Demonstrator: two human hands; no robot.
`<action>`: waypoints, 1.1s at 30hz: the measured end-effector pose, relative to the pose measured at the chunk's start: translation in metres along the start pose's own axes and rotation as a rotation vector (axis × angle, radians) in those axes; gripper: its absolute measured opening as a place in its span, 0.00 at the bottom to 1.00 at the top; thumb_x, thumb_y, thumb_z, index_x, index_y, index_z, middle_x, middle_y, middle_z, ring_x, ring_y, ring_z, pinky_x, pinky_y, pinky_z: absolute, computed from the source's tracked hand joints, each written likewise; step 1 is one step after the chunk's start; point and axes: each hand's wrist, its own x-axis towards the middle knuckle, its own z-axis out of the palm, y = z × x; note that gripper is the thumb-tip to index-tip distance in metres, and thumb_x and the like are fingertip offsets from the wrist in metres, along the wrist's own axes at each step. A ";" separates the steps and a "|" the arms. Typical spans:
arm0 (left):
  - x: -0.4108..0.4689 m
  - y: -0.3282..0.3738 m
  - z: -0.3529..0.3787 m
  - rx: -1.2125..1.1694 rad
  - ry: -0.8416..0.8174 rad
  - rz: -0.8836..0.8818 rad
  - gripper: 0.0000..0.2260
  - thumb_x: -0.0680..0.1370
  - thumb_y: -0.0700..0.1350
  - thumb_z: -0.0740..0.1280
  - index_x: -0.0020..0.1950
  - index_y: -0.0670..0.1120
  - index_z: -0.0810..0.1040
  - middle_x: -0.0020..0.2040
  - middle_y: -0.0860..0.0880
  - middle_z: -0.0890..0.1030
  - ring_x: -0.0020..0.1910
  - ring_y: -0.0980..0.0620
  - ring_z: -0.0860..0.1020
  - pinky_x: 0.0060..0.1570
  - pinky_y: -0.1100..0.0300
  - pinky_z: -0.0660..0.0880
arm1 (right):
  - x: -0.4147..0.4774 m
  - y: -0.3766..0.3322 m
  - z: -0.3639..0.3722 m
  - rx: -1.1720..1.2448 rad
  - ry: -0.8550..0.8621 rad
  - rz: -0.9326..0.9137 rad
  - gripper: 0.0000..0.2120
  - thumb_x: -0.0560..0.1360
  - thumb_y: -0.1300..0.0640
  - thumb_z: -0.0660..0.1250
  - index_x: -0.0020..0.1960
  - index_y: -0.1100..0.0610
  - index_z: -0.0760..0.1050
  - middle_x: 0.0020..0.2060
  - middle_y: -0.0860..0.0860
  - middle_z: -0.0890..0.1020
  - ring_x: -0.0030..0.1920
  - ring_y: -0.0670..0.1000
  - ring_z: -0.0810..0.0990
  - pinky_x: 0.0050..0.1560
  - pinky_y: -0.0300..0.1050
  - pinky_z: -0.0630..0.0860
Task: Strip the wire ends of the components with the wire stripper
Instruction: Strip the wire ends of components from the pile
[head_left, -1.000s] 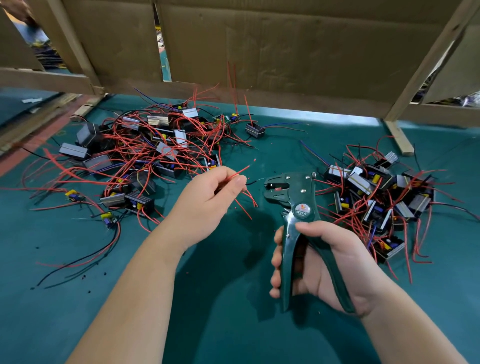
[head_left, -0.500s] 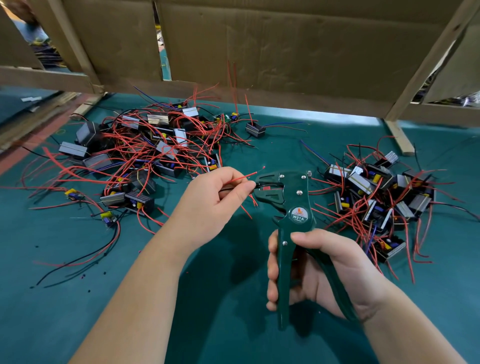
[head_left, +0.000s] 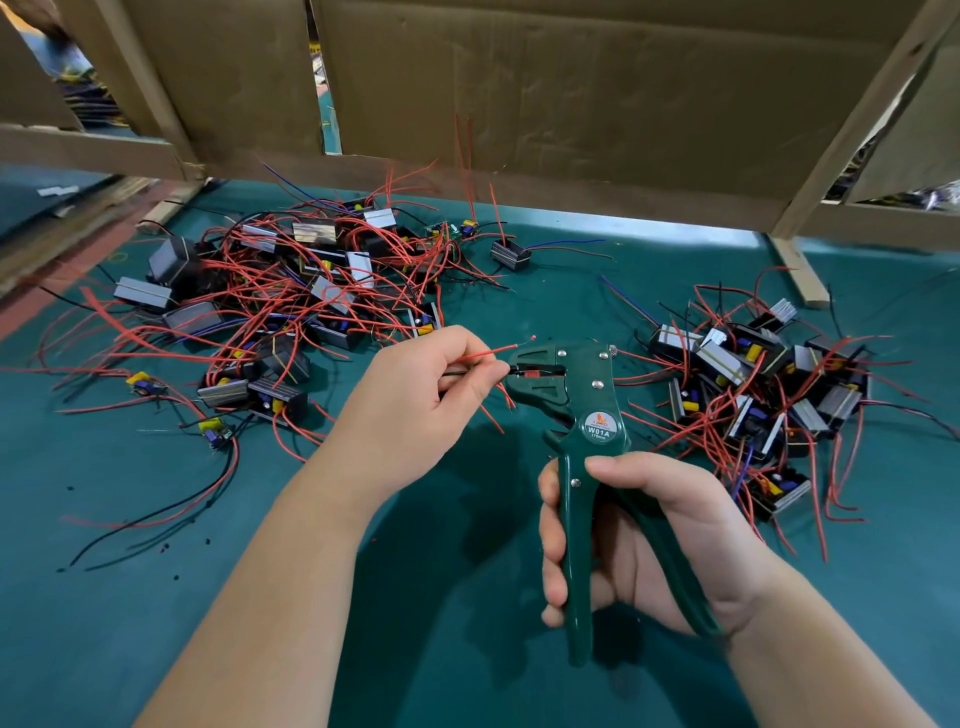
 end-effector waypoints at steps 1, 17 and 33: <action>0.000 0.000 0.000 0.011 0.002 0.001 0.07 0.77 0.47 0.65 0.41 0.45 0.77 0.31 0.62 0.75 0.28 0.61 0.71 0.33 0.74 0.64 | 0.000 0.000 0.000 0.004 -0.005 0.005 0.18 0.61 0.50 0.77 0.44 0.61 0.78 0.36 0.61 0.78 0.34 0.61 0.79 0.40 0.58 0.79; -0.003 -0.005 0.007 0.103 0.000 -0.047 0.08 0.81 0.49 0.57 0.45 0.51 0.73 0.34 0.61 0.76 0.32 0.60 0.71 0.34 0.68 0.64 | 0.016 0.015 0.012 -0.080 0.389 -0.173 0.16 0.61 0.45 0.72 0.32 0.56 0.70 0.25 0.56 0.69 0.20 0.54 0.67 0.26 0.45 0.71; 0.004 -0.013 -0.008 0.078 0.163 -0.175 0.10 0.81 0.47 0.62 0.39 0.50 0.73 0.27 0.57 0.72 0.26 0.57 0.66 0.29 0.65 0.64 | -0.004 -0.020 -0.012 0.061 0.415 -0.343 0.10 0.65 0.52 0.64 0.39 0.58 0.73 0.29 0.56 0.74 0.26 0.57 0.75 0.28 0.50 0.77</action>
